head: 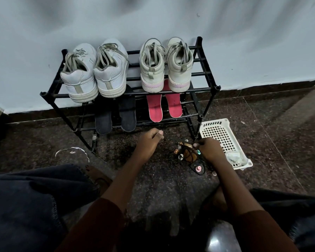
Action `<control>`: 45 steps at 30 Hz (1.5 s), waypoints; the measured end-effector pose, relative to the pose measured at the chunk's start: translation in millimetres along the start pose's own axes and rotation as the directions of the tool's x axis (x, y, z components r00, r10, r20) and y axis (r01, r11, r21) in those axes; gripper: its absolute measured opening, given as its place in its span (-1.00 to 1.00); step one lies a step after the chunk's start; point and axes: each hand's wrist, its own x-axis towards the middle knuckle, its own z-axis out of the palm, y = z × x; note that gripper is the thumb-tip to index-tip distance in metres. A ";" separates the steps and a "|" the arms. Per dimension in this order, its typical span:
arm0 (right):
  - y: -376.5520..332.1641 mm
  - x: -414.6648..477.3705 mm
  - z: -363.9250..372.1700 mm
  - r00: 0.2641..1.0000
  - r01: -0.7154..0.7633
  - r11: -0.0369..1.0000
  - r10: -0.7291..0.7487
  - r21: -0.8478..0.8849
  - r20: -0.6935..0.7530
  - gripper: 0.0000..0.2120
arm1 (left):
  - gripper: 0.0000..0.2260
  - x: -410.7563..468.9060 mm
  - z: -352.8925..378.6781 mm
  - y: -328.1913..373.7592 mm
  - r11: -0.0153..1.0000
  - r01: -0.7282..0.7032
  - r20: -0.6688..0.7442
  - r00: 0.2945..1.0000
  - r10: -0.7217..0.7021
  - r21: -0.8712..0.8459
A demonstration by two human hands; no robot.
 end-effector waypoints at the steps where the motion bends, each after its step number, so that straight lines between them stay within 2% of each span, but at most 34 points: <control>1: -7.8 -1.8 -1.2 0.997 0.065 0.996 -0.067 0.061 0.034 -0.71 | -0.77 -0.5 2.3 2.1 1.000 -0.010 0.017 1.000 0.009 0.026; 4: -39.3 -16.9 -2.4 0.946 0.233 0.925 -0.287 0.299 0.151 -0.68 | -0.79 -1.4 11.5 8.7 0.992 -0.058 0.064 0.997 0.051 0.109; 7: -54.1 -23.5 5.4 0.912 0.345 0.896 -0.390 0.280 0.124 -0.88 | -0.78 -0.6 15.2 8.4 0.994 -0.044 0.063 0.997 0.038 0.102; 10: -53.2 -23.2 4.3 0.935 0.310 0.913 -0.343 0.267 0.088 -0.87 | -0.73 -1.1 10.8 4.6 0.998 0.000 0.065 0.998 -0.005 0.066; 13: -42.4 -19.6 5.7 0.962 0.241 0.956 -0.258 0.166 0.092 -0.82 | -0.68 -1.9 6.6 5.3 0.998 0.009 0.066 0.998 -0.014 0.066; 16: -28.0 -15.7 10.4 0.980 0.144 0.977 -0.163 0.156 0.115 -0.89 | -0.69 -1.4 2.6 7.0 0.998 0.013 0.056 0.998 -0.017 0.059; 23: -8.2 -11.4 8.6 0.995 0.006 1.000 -0.006 0.000 0.096 -0.77 | -0.74 0.4 -5.3 3.5 0.999 0.013 0.022 1.000 -0.014 0.050; 26: -20.2 -11.9 1.8 0.986 0.078 0.996 -0.083 0.040 0.142 -0.73 | -0.76 -1.4 0.3 8.2 0.997 0.017 0.058 0.998 -0.021 0.070; 29: -45.2 -18.1 -3.0 0.945 0.211 0.938 -0.268 0.275 0.187 -0.66 | -0.77 -0.7 7.3 13.6 0.991 -0.019 0.078 0.997 0.009 0.129; 31: -58.1 -22.7 -4.8 0.942 0.248 0.904 -0.309 0.349 0.130 -0.79 | -0.77 0.1 8.8 15.8 0.991 -0.026 0.068 0.998 0.017 0.134; 33: -64.4 -25.5 -7.3 0.947 0.281 0.911 -0.315 0.302 0.067 -0.89 | -0.70 0.6 8.4 15.3 0.993 -0.020 0.062 0.998 0.013 0.115; 36: -60.9 -23.3 -7.7 0.958 0.272 0.931 -0.285 0.245 0.017 -0.87 | -0.66 -1.8 2.5 17.1 0.995 -0.019 0.061 0.998 0.013 0.096; 45: -28.7 -13.1 1.7 0.999 0.051 0.995 -0.051 0.082 -0.009 -0.86 | -0.78 -1.3 -13.4 15.7 0.996 -0.071 0.008 0.997 0.071 0.057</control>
